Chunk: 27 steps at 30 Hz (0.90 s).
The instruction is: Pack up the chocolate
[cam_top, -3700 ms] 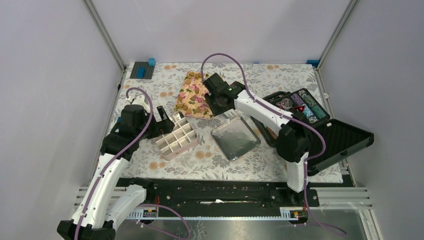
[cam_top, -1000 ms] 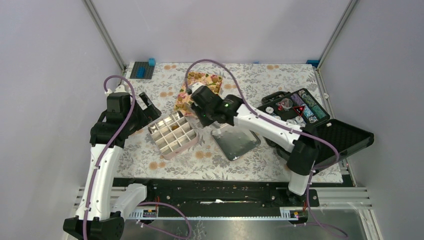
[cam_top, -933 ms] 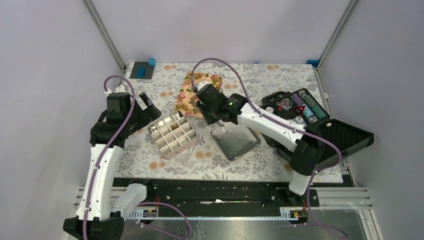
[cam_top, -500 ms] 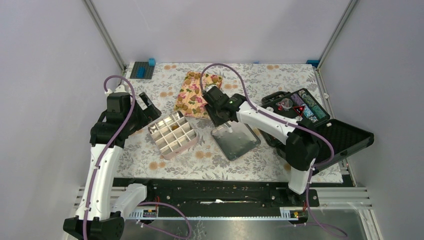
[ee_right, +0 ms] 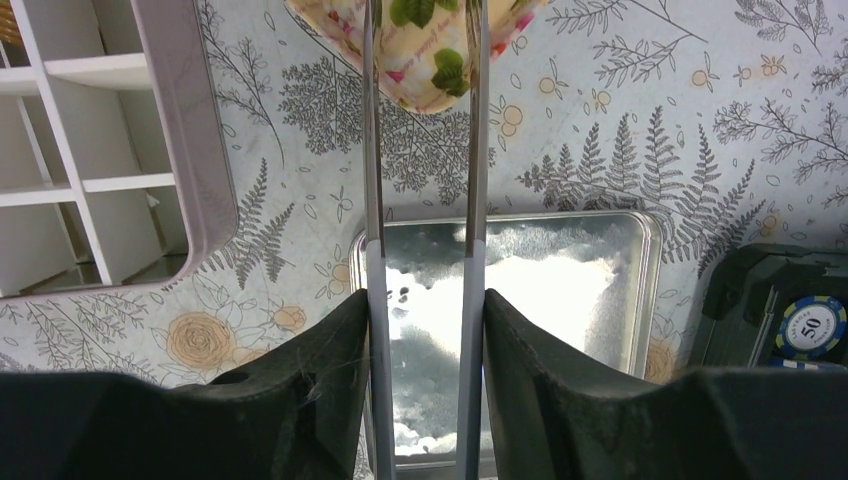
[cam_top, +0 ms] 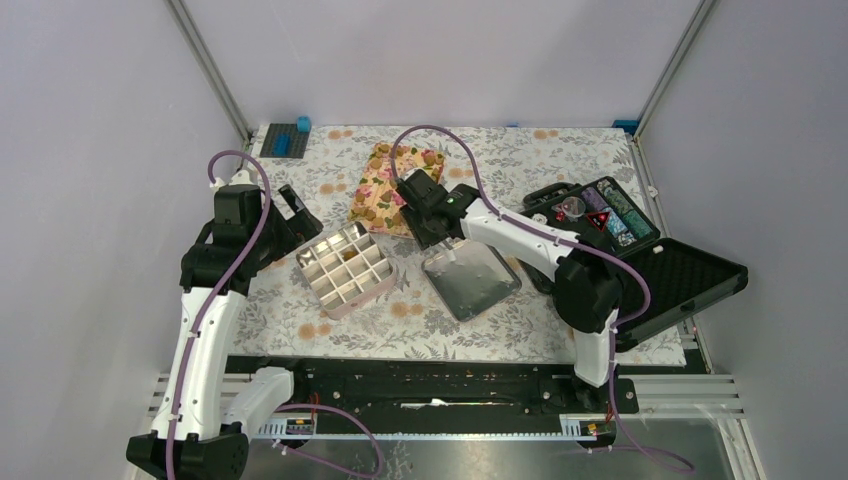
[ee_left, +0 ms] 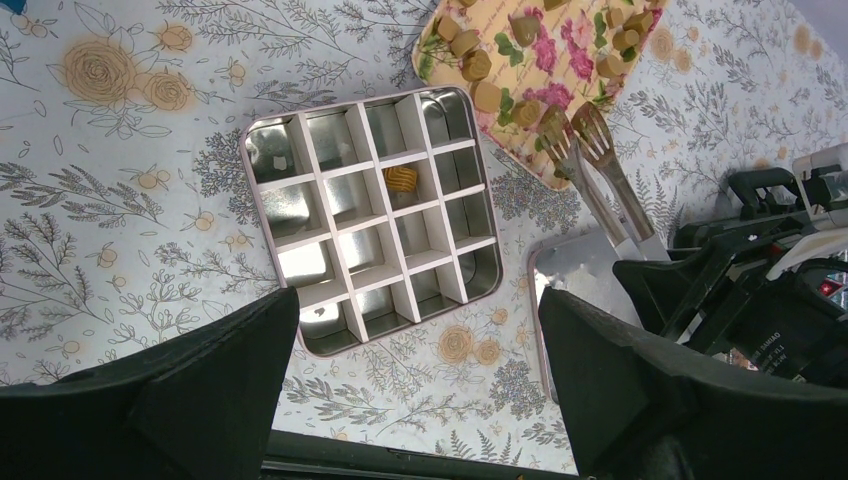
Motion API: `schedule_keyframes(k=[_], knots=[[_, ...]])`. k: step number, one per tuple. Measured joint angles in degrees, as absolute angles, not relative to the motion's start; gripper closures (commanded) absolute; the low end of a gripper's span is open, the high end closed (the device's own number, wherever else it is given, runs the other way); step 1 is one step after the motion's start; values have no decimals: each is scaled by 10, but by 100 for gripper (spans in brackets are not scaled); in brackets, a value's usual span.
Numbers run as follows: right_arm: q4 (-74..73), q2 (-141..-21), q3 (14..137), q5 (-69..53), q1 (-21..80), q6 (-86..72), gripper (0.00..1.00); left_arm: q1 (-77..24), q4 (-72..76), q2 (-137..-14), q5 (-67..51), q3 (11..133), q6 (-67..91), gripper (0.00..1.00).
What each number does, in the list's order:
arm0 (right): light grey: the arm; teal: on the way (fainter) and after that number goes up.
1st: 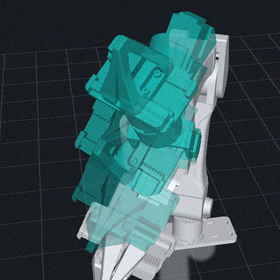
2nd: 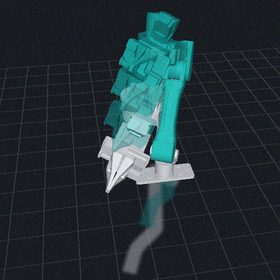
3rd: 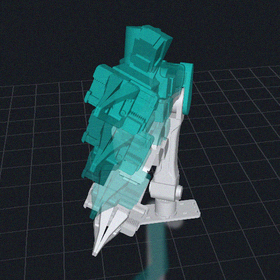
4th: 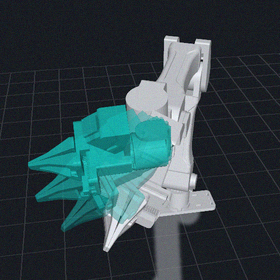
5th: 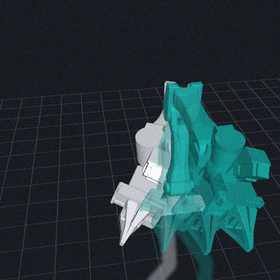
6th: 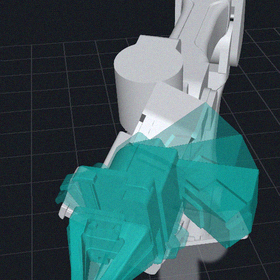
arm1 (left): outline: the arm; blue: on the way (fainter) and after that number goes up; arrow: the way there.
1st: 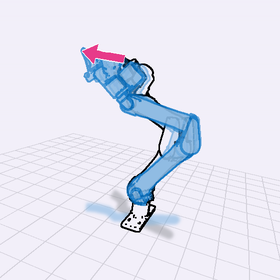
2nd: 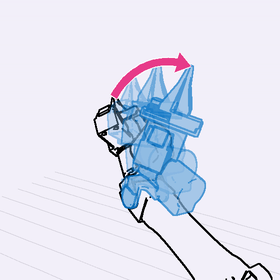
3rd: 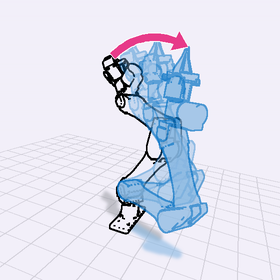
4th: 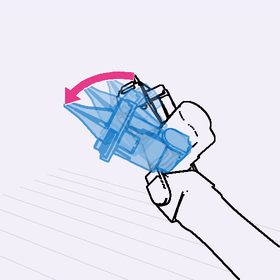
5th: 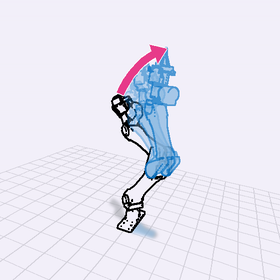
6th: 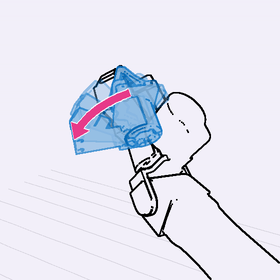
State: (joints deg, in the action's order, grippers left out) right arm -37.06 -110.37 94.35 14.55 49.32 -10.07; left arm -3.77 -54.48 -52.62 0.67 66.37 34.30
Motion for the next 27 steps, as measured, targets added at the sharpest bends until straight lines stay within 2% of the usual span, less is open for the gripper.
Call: schedule_keyframes(k=[27], knots=[[-358, -1124, 948, 144, 482, -101, 53, -38, -545, -526, 7, 663, 343, 1]])
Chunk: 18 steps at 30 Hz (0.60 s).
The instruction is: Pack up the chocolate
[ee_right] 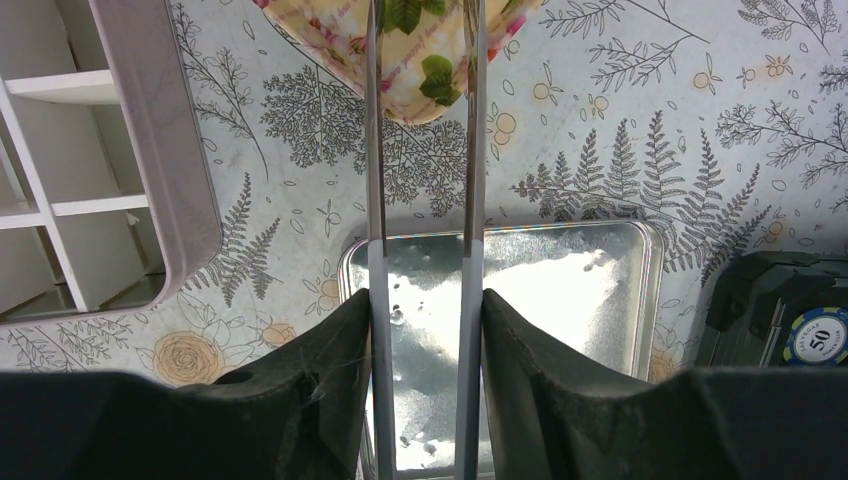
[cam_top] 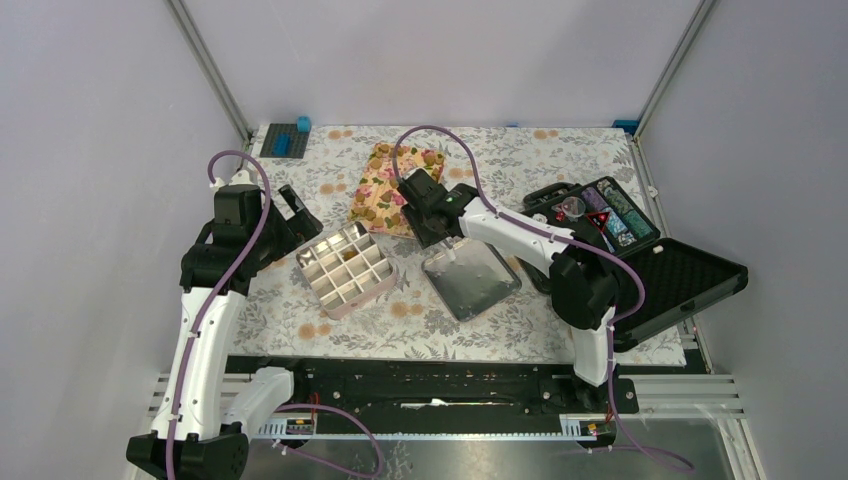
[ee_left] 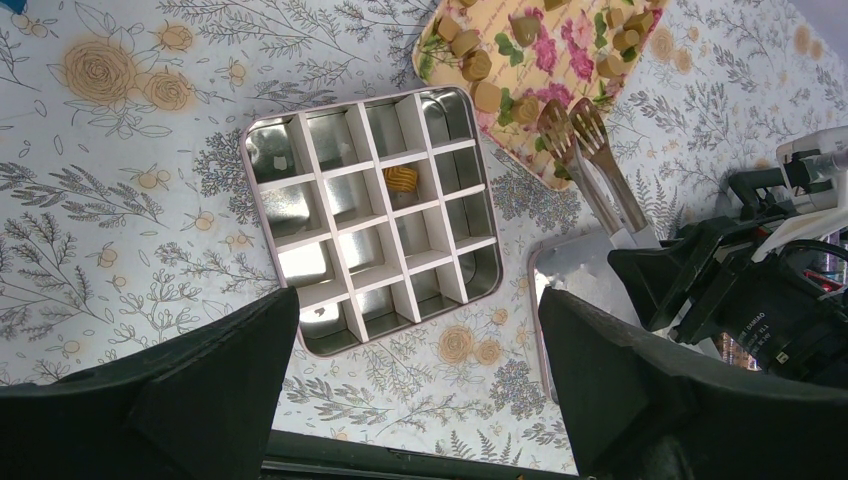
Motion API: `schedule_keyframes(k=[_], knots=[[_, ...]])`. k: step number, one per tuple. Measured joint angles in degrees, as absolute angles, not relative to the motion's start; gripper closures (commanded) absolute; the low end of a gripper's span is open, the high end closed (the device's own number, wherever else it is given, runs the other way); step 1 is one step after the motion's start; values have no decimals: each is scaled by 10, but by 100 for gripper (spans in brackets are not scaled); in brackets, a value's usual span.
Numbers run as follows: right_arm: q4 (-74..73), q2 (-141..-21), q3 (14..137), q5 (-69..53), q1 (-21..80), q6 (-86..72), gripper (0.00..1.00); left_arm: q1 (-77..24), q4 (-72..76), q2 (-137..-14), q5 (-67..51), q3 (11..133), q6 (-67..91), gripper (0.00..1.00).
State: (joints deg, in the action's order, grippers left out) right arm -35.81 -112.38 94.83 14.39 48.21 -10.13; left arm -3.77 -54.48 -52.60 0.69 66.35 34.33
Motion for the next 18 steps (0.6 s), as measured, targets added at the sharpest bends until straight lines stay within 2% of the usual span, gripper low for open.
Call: schedule_keyframes(k=[18], knots=[[-352, -1124, 940, 144, 482, -103, 67, -38, -545, -525, 7, 662, 343, 1]])
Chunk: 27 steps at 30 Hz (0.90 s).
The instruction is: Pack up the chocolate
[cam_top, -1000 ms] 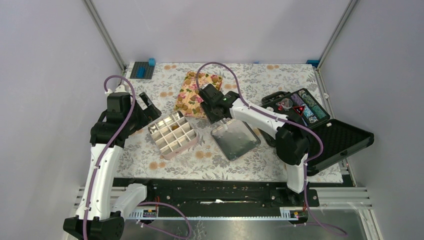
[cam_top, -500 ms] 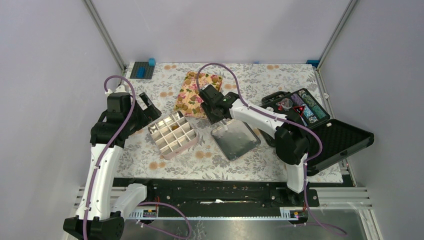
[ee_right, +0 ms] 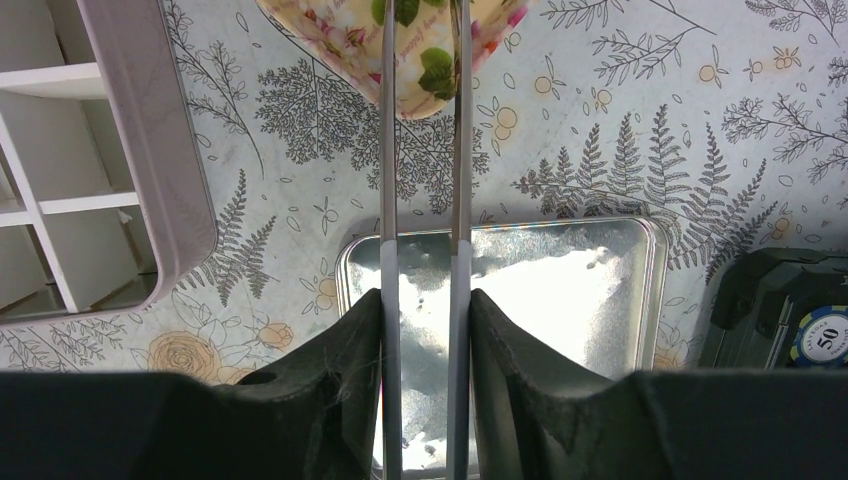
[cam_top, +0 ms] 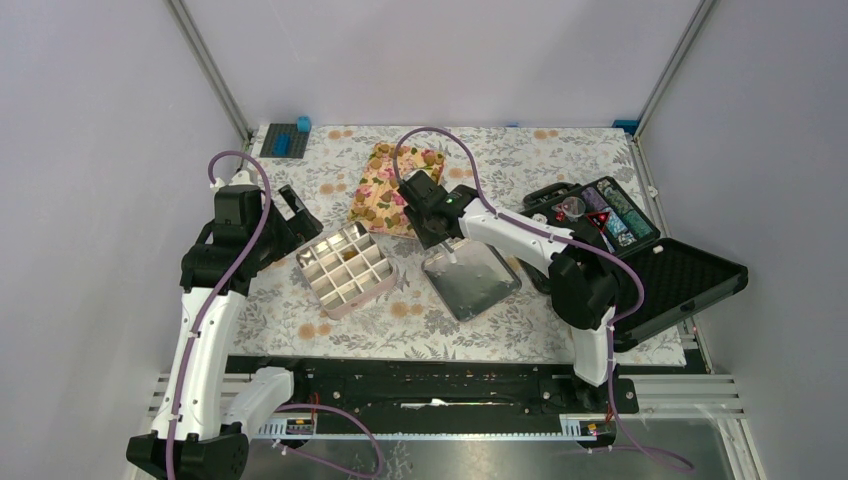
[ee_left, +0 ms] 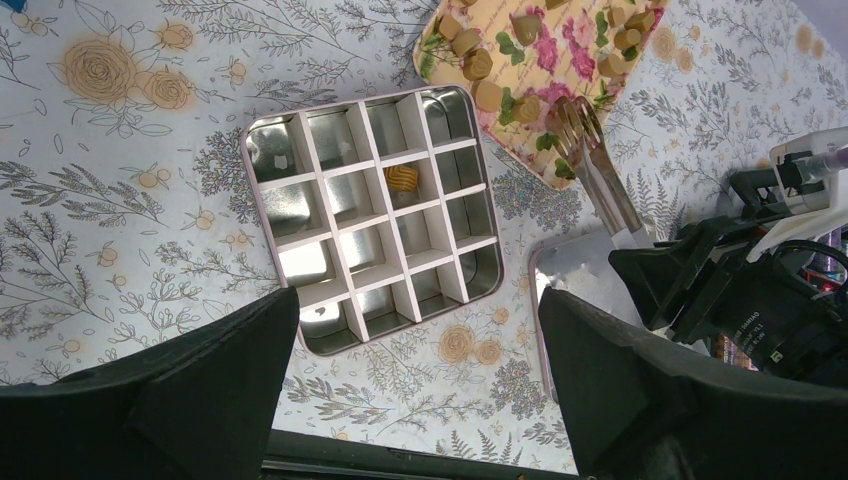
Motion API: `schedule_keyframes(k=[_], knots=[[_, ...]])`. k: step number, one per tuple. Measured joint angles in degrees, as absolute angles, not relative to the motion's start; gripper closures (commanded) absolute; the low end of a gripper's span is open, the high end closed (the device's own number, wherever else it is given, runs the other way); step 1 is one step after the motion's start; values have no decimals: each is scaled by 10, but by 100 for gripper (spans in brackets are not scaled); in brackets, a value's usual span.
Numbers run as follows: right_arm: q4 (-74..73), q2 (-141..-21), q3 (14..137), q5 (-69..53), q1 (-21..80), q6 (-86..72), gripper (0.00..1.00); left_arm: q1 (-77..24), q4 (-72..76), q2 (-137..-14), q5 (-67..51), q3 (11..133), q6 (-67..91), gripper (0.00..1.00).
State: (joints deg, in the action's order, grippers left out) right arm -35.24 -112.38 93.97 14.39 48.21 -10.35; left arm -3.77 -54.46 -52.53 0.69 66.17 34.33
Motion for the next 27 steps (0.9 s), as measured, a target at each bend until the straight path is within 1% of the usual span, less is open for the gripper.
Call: schedule_keyframes(k=[27], knots=[[-366, -1077, 939, 139, 488, -108, 68, -38, -550, -536, 20, 670, 333, 1]])
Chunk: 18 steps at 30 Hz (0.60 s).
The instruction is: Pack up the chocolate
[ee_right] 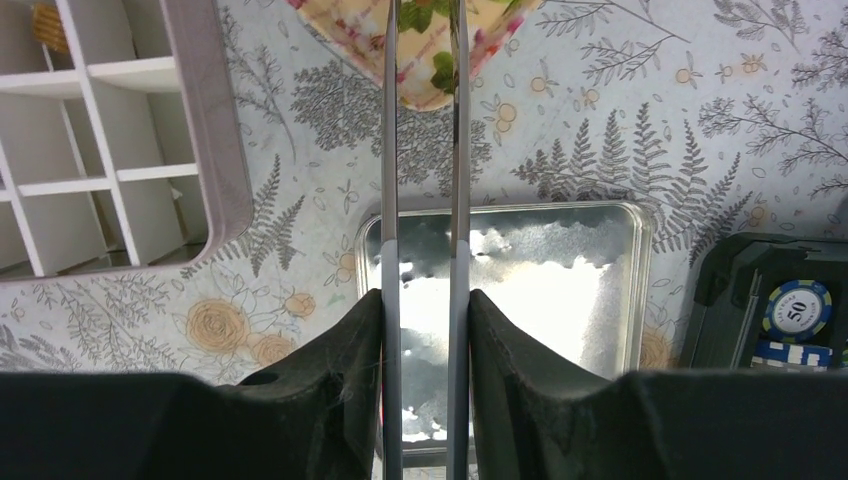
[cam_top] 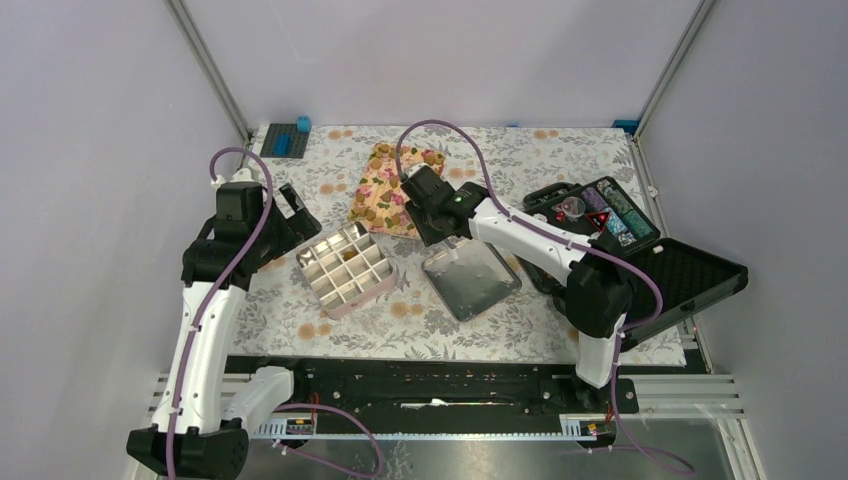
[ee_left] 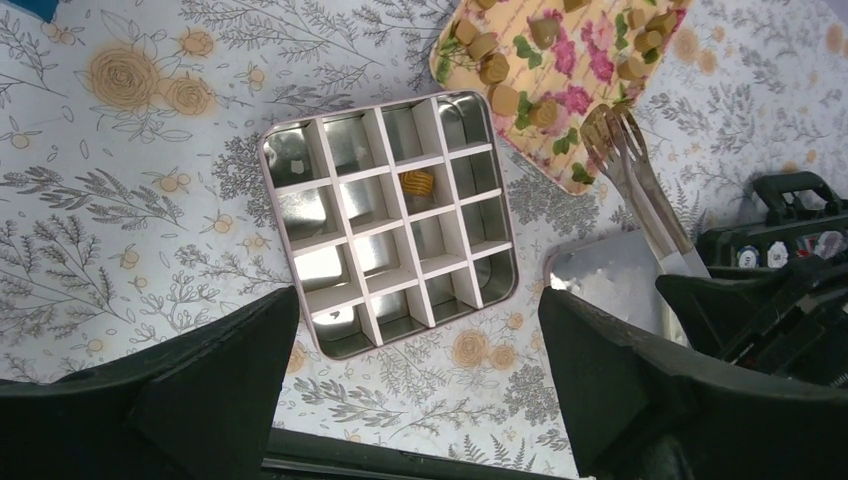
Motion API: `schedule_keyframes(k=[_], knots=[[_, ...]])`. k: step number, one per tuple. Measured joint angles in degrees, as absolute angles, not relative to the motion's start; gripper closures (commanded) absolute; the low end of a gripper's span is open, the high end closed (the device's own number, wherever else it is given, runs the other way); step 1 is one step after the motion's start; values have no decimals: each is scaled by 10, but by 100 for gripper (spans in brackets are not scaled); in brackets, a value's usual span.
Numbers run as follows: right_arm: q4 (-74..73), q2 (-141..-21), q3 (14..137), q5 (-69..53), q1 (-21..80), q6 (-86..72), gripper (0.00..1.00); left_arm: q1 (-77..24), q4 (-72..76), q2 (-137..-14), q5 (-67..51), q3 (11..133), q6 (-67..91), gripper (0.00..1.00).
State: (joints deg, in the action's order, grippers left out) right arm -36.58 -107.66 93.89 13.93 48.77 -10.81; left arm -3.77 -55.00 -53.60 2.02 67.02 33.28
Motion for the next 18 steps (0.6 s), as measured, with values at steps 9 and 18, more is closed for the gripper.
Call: schedule_keyframes(k=[9, 18], knots=[[-388, -1075, 977, 138, 558, -108, 68, -11, -557, -578, 41, 670, 331, 1], [-390, -1076, 1010, 122, 609, -114, 68, 29, -560, -586, 41, 688, 328, 1]])
